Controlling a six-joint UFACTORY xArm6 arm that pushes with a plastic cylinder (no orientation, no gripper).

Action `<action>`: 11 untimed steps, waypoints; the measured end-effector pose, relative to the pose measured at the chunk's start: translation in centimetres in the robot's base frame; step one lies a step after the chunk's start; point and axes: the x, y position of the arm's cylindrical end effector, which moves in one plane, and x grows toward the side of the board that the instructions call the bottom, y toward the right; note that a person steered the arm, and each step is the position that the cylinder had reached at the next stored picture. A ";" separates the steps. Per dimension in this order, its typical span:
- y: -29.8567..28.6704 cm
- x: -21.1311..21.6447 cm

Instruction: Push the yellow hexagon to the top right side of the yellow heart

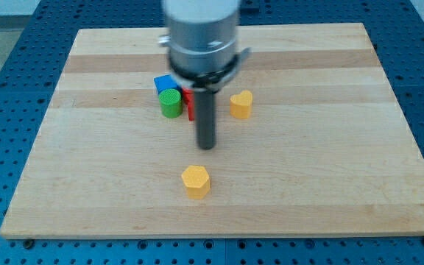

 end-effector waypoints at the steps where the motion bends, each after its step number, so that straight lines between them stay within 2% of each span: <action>1: -7.9 2.7; 2: -9.5 5.6; 3: -1.6 6.8; 4: 9.5 6.5; 5: 16.1 5.6; 6: 17.0 6.5; 7: 17.5 4.9; 9: 15.6 -5.0; 10: 16.2 -5.8; 11: 19.3 -4.7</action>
